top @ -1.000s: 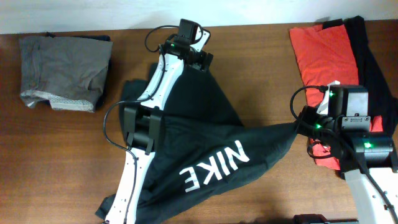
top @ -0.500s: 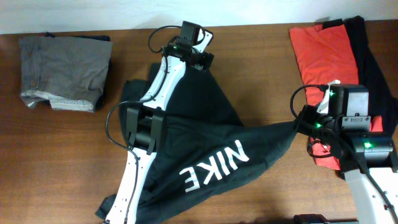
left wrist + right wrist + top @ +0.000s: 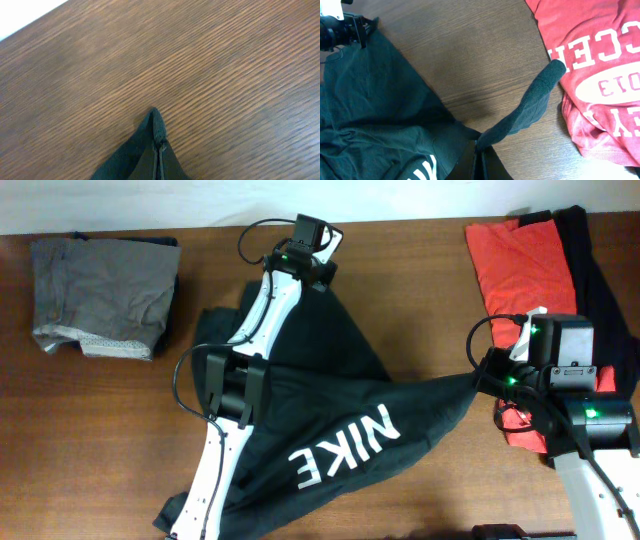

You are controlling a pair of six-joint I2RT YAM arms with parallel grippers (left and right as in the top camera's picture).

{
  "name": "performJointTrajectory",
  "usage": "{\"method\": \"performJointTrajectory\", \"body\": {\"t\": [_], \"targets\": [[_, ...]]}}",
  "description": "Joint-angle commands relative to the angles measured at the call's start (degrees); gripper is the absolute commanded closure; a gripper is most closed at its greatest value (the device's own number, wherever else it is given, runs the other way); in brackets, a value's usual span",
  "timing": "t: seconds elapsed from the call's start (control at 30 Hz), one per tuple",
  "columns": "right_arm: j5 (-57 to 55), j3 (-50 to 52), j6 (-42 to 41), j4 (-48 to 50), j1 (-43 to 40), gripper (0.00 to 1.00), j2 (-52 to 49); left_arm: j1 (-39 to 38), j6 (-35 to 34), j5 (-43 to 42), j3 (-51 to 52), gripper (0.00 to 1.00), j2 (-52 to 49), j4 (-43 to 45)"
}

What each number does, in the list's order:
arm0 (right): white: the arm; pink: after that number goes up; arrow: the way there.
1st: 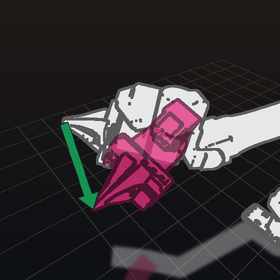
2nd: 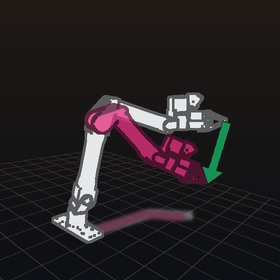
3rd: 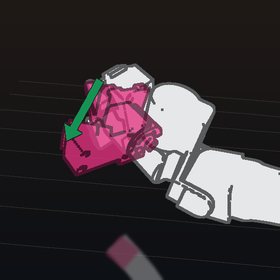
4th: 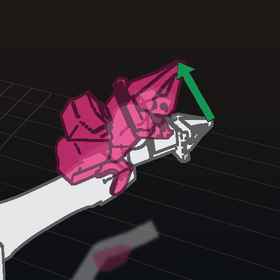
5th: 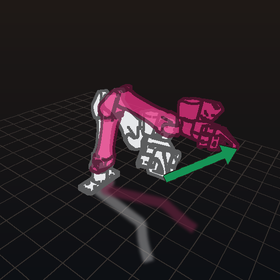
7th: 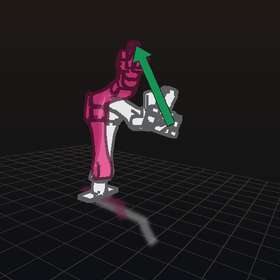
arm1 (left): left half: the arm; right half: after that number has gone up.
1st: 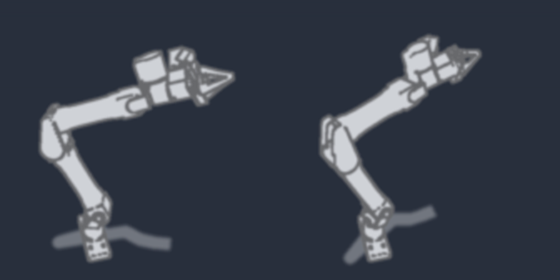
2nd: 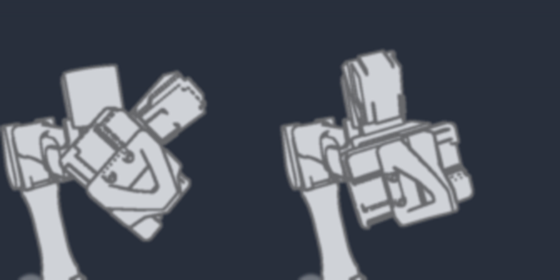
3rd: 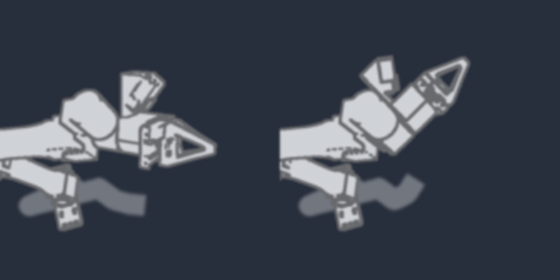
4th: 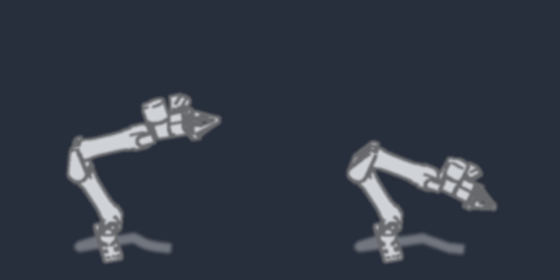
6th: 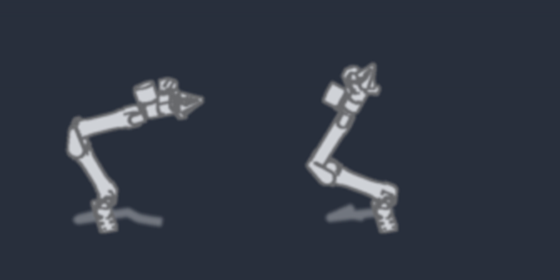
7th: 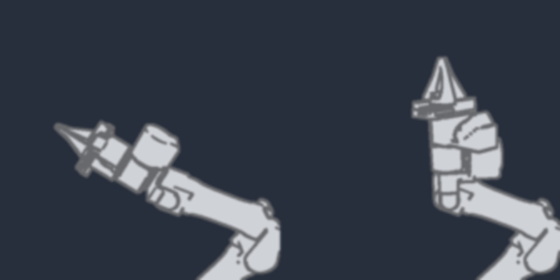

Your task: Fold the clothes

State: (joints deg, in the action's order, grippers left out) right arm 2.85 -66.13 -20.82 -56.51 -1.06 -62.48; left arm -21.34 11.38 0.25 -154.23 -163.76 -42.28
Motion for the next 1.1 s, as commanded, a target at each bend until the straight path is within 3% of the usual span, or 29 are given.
{"method": "performJointTrajectory", "body": {"t": [0.0,0.27,0.6,0.77,1.07], "targets": [[-0.13,-1.07,1.86,0.98,0.35,0.95,0.17,1.29,0.48,8.09,-5.66,1.0,-1.51,-4.46],[-0.09,-1.68,7.17,10.12,0.31,0.96,0.17,4.87,0.24,8.59,-25.92,1.0,4.87,-18.51],[-0.04,-8.0,13.99,20.13,0.31,0.96,0.07,10.75,-0.17,8.59,-25.55,1.0,25.14,-22.21],[1.44,-14.23,21.84,24.52,0.31,0.96,-0.31,12.66,-0.15,8.63,-25.55,1.0,33.88,-23.54],[-0.33,-30.99,30.8,19.19,0.24,0.96,-1.27,17.0,-0.13,8.83,-25.55,1.0,46.77,-29.05]]}}
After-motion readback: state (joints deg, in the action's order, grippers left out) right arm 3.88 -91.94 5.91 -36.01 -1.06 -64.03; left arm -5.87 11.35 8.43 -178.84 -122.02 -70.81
